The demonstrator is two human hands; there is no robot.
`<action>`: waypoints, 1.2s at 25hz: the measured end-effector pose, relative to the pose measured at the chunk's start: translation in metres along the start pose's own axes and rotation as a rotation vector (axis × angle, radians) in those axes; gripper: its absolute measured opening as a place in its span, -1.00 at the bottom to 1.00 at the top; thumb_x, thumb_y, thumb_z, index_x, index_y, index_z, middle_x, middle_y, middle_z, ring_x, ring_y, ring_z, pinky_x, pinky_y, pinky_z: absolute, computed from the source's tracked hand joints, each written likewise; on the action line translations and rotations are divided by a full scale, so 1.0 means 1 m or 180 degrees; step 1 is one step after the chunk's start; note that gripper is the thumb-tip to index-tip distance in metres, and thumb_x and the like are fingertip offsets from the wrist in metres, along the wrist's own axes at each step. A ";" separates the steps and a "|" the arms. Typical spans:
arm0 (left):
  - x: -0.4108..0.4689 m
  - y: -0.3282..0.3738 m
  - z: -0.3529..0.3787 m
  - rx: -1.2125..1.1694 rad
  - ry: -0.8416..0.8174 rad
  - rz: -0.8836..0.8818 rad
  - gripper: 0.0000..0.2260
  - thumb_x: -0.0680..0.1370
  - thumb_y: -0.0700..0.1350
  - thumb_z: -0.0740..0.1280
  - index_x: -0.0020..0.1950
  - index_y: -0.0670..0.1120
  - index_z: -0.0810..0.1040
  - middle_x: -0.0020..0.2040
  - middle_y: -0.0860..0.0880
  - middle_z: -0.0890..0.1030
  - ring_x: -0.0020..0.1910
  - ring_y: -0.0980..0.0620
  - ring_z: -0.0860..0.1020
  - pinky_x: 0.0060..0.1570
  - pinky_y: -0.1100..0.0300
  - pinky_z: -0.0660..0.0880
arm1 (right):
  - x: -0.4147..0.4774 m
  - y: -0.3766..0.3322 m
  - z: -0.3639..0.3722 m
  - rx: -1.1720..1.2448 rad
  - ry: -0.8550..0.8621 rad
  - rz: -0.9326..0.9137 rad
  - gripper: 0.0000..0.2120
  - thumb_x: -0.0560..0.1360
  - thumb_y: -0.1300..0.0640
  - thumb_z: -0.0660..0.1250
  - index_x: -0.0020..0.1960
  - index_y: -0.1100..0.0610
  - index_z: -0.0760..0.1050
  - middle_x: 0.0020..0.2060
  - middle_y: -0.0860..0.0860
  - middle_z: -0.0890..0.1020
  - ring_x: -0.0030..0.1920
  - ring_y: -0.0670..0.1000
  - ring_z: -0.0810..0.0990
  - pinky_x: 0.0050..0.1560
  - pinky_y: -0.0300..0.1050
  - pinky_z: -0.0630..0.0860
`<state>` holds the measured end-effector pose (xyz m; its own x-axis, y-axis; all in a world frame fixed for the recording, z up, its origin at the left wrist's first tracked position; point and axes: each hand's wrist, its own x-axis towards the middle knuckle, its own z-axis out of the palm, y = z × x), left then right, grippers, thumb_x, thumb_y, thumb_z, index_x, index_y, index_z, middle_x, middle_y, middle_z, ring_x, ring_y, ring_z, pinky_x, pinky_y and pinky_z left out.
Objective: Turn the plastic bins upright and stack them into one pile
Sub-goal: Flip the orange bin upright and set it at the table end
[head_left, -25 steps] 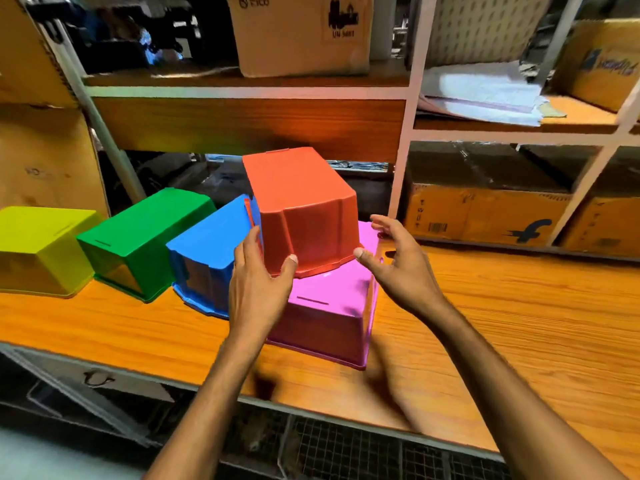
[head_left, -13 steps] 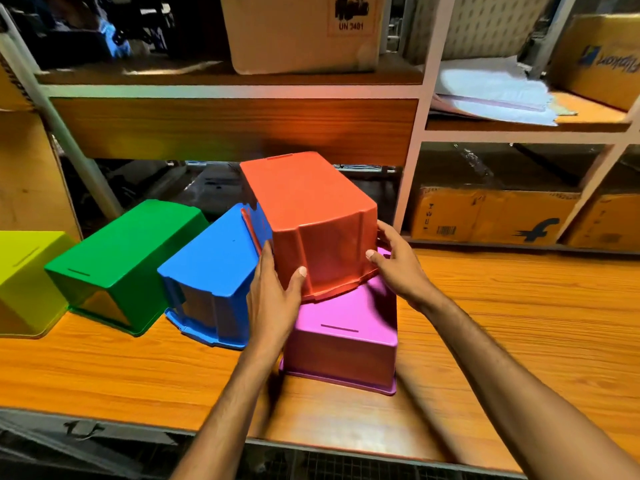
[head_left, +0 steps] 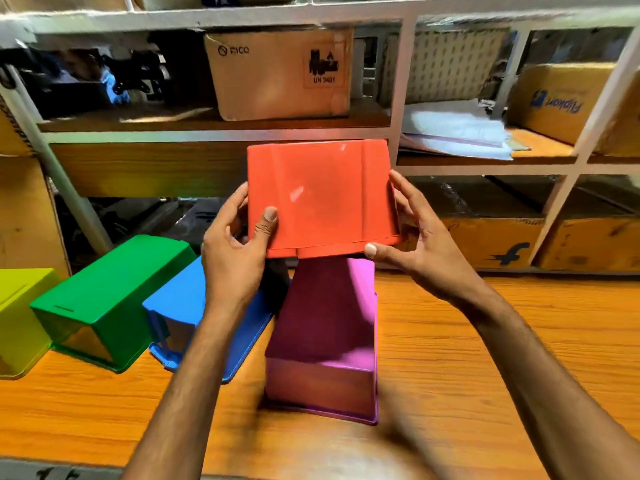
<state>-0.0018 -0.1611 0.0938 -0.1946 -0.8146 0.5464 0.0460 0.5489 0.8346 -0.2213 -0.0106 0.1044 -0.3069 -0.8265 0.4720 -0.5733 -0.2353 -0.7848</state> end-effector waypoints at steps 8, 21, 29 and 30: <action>-0.005 0.037 0.039 -0.0130 -0.0453 0.0500 -0.54 0.60 -0.06 0.45 0.50 0.01 0.48 0.39 0.06 0.59 0.36 0.14 0.56 0.36 0.01 0.51 | -0.012 -0.026 -0.053 -0.2344 -0.0111 -0.0351 0.45 0.13 -0.25 0.69 0.62 -0.24 -0.33 0.58 -0.03 -0.46 0.57 0.25 0.23 0.29 0.25 0.51; -0.055 0.086 0.122 -0.1480 0.0541 -0.0896 -0.44 0.53 0.17 0.47 0.40 -0.12 0.49 0.30 -0.14 0.63 0.20 0.03 0.63 0.34 -0.03 0.52 | -0.063 0.005 -0.060 -0.1966 0.1217 -0.0371 0.35 0.14 -0.32 0.55 0.68 0.06 -0.13 0.64 0.07 -0.09 0.57 0.19 0.24 -0.02 0.13 0.68; -0.091 0.099 0.136 -0.0924 -0.0050 -0.0319 -0.87 0.63 -0.05 0.40 0.16 0.09 0.61 0.10 0.07 0.73 0.12 0.12 0.67 0.13 0.14 0.59 | -0.099 0.012 -0.120 -0.1301 0.0932 0.0182 -0.39 0.48 -0.08 0.49 0.48 -0.10 0.41 0.50 -0.09 0.36 0.50 -0.05 0.25 0.34 -0.08 0.34; -0.103 0.097 0.136 -0.0760 -0.0189 -0.0263 -0.86 0.63 -0.04 0.40 0.18 0.11 0.61 0.12 0.08 0.72 0.15 0.12 0.67 0.16 0.14 0.58 | -0.096 0.005 -0.126 -0.1082 0.1203 0.0170 -0.54 0.54 -0.07 0.43 0.41 -0.07 0.49 0.42 -0.08 0.47 0.44 -0.07 0.36 0.30 -0.12 0.37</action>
<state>-0.1107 0.0014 0.1088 -0.2641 -0.8386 0.4764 0.2562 0.4152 0.8729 -0.2904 0.1325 0.1060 -0.5598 -0.5752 0.5964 -0.7447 0.0337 -0.6665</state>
